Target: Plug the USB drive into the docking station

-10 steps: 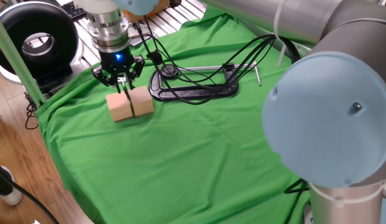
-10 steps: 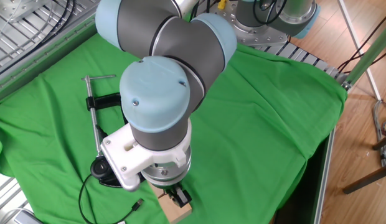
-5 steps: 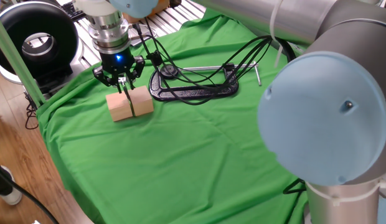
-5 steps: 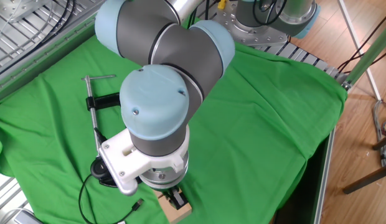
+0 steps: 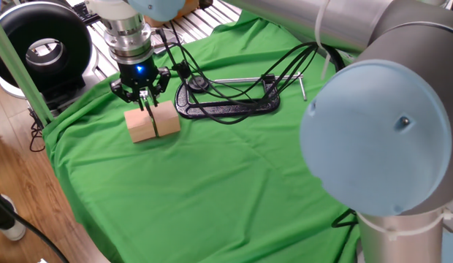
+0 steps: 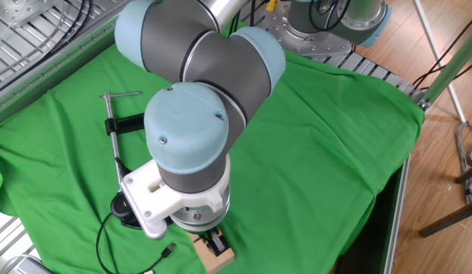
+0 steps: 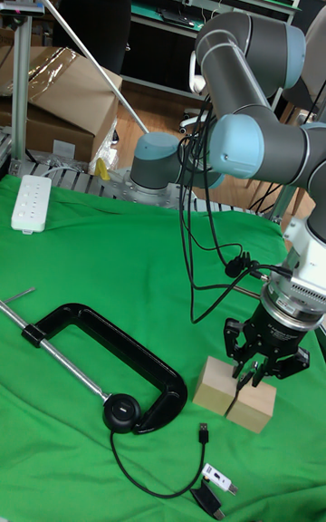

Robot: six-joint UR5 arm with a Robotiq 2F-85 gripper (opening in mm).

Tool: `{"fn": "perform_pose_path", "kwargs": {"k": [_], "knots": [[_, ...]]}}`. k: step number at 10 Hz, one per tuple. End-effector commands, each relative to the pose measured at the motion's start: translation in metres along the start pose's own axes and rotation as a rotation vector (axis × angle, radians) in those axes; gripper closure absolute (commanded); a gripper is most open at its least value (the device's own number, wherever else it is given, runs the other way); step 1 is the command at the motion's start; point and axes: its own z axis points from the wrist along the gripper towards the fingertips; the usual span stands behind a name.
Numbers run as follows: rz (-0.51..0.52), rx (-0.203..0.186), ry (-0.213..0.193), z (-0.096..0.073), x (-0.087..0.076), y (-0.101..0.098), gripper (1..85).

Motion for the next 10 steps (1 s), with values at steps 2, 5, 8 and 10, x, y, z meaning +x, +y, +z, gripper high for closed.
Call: {"fn": "perform_pose_path", "kwargs": {"k": [2,5,8,10], "knots": [[0.006,-0.008,0.008,0.0035,-0.0005,0.0015,51.7],[0.008,-0.006,0.016,0.0044,0.0011,0.0014,52.0],[0.013,0.001,0.026,0.0057,0.0038,0.0008,52.7],[0.013,0.009,0.030,0.0067,0.0044,-0.0011,54.0]]}}
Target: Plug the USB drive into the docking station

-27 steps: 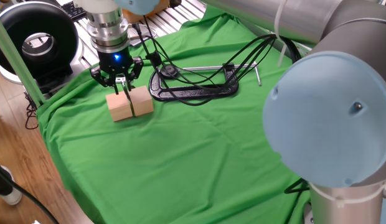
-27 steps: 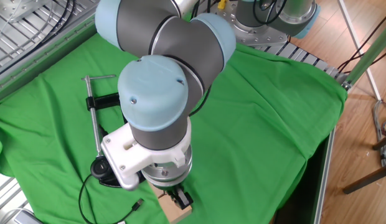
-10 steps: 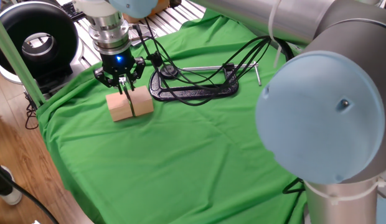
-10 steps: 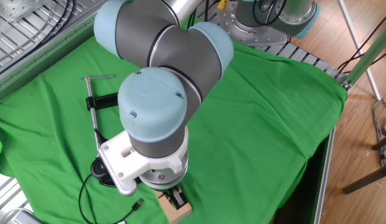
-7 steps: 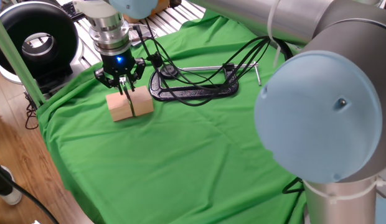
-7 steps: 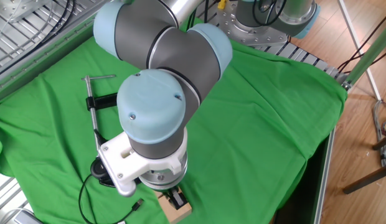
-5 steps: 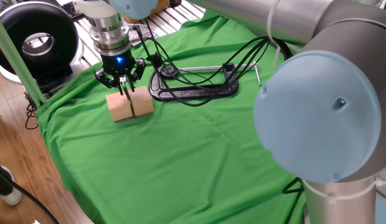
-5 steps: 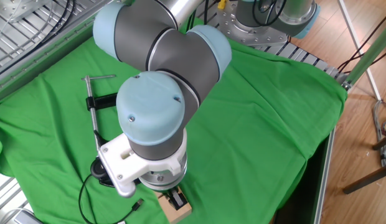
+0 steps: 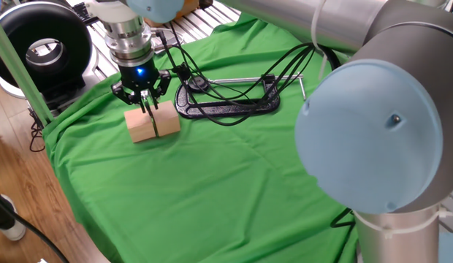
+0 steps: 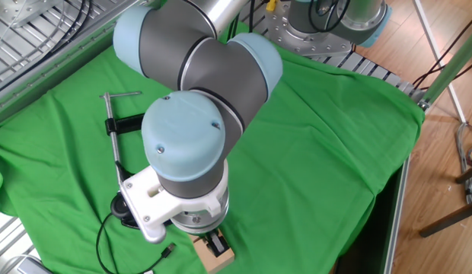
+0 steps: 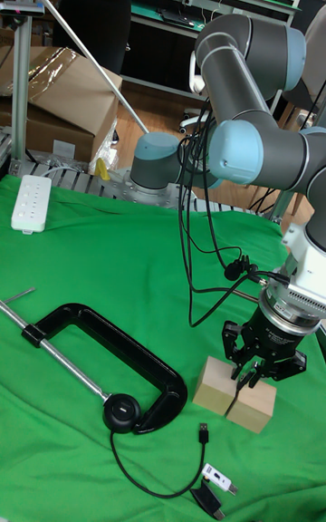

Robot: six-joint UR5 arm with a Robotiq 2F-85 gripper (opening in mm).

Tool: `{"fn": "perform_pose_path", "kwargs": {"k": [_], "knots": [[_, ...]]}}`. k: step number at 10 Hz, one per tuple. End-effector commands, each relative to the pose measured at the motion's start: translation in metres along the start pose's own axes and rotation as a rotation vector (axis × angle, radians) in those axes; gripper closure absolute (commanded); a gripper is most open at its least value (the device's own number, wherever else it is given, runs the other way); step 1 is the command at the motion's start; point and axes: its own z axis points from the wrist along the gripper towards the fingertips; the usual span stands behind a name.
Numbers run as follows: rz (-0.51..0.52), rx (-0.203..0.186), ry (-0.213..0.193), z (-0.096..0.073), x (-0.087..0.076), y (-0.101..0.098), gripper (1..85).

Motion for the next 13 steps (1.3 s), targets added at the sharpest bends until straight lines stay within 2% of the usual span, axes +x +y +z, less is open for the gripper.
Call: {"fn": "perform_pose_path", "kwargs": {"k": [1,13], "knots": [[0.008,-0.003,0.012,0.0002,0.0019,0.0003,54.0],[0.013,0.002,0.013,0.0026,0.0016,0.0035,55.7]]}}
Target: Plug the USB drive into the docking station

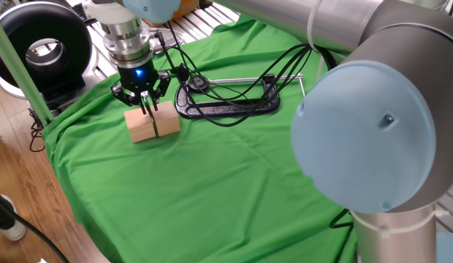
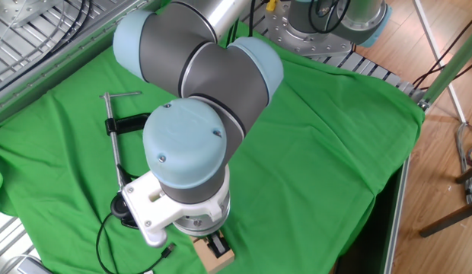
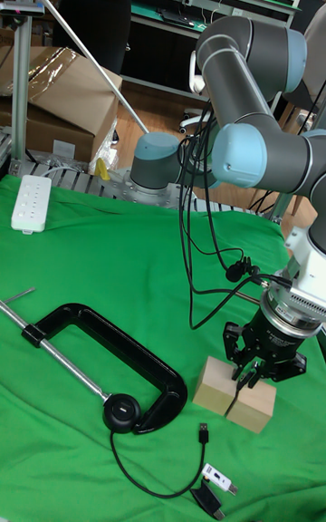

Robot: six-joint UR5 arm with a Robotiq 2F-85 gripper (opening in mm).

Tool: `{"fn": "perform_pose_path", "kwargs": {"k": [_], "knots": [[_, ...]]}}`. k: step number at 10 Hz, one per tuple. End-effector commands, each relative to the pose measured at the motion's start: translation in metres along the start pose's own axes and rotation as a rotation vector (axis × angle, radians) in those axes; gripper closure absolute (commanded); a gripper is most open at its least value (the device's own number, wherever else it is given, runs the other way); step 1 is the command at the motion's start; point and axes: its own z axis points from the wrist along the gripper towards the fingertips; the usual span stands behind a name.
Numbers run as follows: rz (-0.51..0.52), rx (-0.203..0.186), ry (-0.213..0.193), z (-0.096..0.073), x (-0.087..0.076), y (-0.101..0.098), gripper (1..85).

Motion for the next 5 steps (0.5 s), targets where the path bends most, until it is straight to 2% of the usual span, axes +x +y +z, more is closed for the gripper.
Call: {"fn": "perform_pose_path", "kwargs": {"k": [1,5], "knots": [[0.005,-0.008,0.006,0.0009,0.0004,0.0021,55.7],[0.008,-0.009,0.007,0.0028,-0.0002,0.0030,56.7]]}}
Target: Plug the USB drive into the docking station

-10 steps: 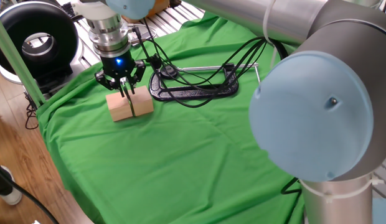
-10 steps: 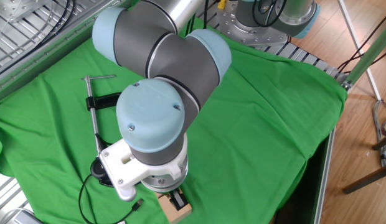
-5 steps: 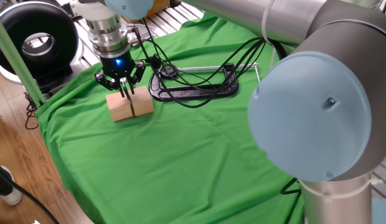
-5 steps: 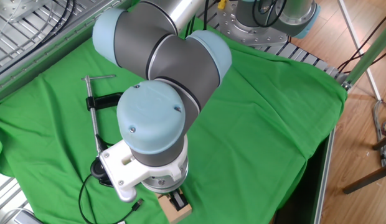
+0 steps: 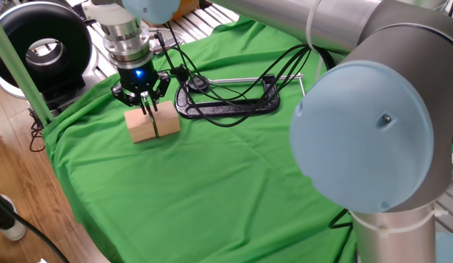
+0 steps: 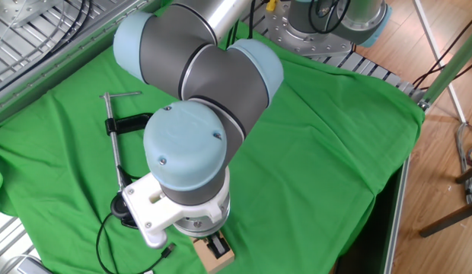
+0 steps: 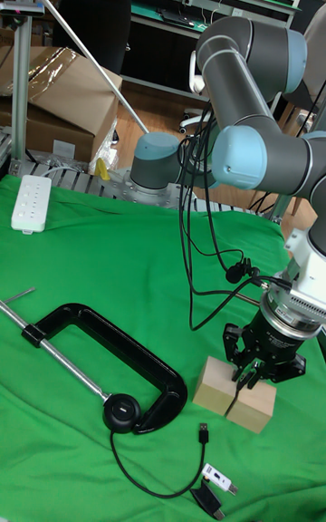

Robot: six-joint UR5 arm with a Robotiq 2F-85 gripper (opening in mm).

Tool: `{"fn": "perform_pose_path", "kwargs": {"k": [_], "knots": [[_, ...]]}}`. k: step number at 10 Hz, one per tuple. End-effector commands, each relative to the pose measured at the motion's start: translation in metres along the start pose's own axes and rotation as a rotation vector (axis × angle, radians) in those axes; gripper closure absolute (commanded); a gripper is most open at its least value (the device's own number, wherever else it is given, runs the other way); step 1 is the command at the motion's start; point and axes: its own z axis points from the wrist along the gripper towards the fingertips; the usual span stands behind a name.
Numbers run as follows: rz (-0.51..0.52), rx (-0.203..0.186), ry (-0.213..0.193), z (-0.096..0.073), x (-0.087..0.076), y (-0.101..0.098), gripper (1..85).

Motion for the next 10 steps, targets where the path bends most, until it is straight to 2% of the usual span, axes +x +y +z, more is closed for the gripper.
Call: {"fn": "perform_pose_path", "kwargs": {"k": [1,10], "knots": [[0.007,-0.010,0.005,0.0015,-0.0003,0.0022,56.7],[0.005,-0.003,0.010,0.0029,0.0002,0.0005,59.7]]}}
